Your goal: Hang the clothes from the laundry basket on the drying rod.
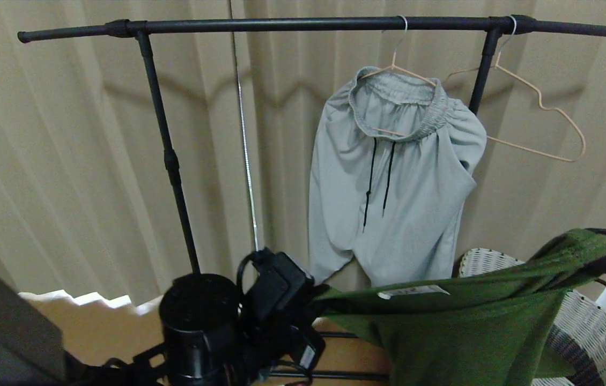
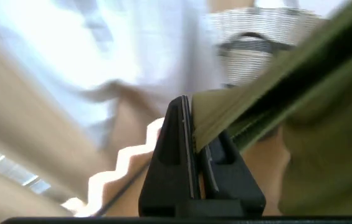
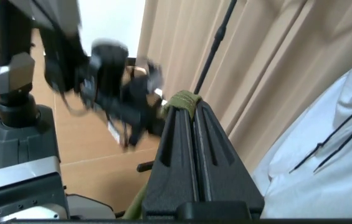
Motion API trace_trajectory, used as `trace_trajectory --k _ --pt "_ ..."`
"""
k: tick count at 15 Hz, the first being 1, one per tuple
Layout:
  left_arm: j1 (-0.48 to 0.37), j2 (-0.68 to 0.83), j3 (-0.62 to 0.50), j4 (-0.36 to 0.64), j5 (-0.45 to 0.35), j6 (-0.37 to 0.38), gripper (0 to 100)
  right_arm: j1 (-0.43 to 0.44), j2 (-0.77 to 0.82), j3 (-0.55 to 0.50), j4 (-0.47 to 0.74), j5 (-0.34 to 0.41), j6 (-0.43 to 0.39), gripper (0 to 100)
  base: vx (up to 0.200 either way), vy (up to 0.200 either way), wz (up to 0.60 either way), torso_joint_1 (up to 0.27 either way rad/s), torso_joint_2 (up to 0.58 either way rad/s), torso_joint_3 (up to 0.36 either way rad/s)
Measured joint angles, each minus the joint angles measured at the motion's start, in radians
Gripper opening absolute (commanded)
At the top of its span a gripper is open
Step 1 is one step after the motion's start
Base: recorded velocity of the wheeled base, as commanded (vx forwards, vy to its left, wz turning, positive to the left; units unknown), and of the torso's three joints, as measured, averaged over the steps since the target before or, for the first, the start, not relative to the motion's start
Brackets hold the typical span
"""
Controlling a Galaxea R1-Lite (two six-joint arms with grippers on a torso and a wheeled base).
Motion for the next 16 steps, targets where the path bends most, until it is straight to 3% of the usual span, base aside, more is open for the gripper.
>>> trace_trajectory --k 5,7,12,16 --pt "0.135 -0.312 0.04 0.122 -0.008 0.091 0 -0.018 0.1 -0.078 -0.001 -0.038 -0.001 0 0.0 0.0 0.0 0.0 0.0 0.0" --pt "0.171 -0.396 0.009 0.217 -0.009 0.107 0 -0.019 0.147 -0.114 -0.001 -0.056 -0.001 0 0.0 0.0 0.0 0.0 0.0 0.0" --pt "0.222 -0.539 -0.304 0.768 -0.009 0.028 0 -0.077 0.246 -0.211 -0.003 -0.076 0.002 0 0.0 0.0 0.0 0.0 0.0 0.0" --pt "0.229 -0.556 -0.553 0.938 -0.007 -0.063 0 -0.135 0.281 -0.214 -0.057 -0.077 0.015 0 0.0 0.0 0.0 0.0 0.0 0.0"
